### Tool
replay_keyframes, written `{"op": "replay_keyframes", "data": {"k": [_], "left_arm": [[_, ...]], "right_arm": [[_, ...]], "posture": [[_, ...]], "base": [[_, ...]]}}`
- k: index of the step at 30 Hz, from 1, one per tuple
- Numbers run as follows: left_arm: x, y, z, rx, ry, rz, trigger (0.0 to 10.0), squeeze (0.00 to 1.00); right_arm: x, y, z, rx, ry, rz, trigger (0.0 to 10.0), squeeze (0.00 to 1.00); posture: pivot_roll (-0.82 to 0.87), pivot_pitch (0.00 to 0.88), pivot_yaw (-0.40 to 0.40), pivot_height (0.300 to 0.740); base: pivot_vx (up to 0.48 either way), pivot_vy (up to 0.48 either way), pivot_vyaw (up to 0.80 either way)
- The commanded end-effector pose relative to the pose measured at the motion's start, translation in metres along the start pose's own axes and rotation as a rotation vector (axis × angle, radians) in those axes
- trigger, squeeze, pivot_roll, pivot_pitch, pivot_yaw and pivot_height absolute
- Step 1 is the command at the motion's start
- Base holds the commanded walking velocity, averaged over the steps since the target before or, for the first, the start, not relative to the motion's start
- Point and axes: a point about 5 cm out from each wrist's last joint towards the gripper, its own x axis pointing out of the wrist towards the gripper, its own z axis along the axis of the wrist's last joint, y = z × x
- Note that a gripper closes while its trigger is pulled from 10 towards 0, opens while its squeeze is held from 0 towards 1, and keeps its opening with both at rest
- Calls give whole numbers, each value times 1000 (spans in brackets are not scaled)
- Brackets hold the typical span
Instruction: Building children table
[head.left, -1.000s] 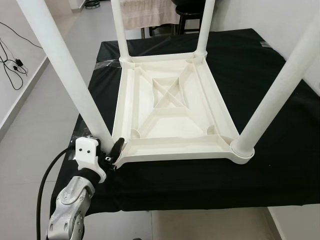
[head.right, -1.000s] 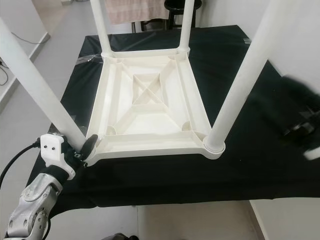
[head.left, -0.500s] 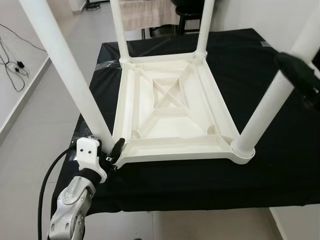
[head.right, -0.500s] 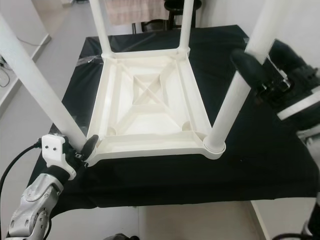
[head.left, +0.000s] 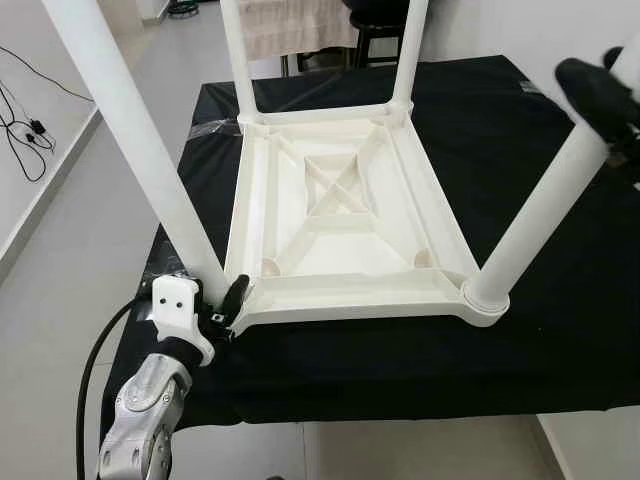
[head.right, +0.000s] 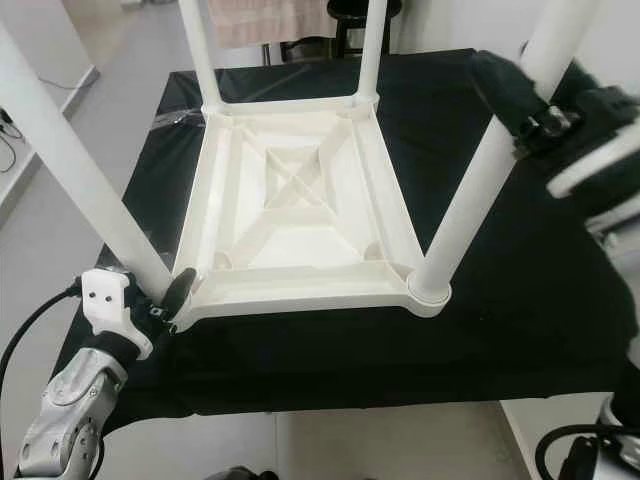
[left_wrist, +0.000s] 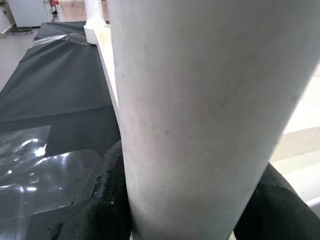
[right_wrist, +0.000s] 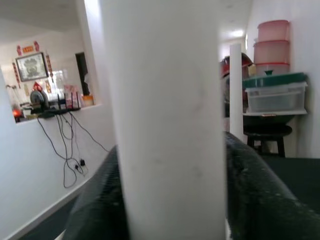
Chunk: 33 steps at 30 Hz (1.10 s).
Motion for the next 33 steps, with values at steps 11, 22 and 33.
{"op": "replay_keyframes", "data": {"k": [11, 22, 33], "left_arm": [[12, 15, 32, 52, -90, 92, 10000, 0], [53, 41, 198, 200, -517, 29, 10000, 0], [75, 19, 336, 304, -768, -147, 10000, 0]], "right_arm": [[20, -7, -25, 53, 103, -96, 0, 0], [41, -20, -70, 158, 193, -294, 0, 0], [58, -14, -125, 359, 264, -495, 0, 0]], "posture": [[-47, 130, 2, 740], [3, 110, 2, 740], [36, 95, 59, 740]], "base": [[0, 0, 0], [0, 0, 0], [0, 0, 0]]}}
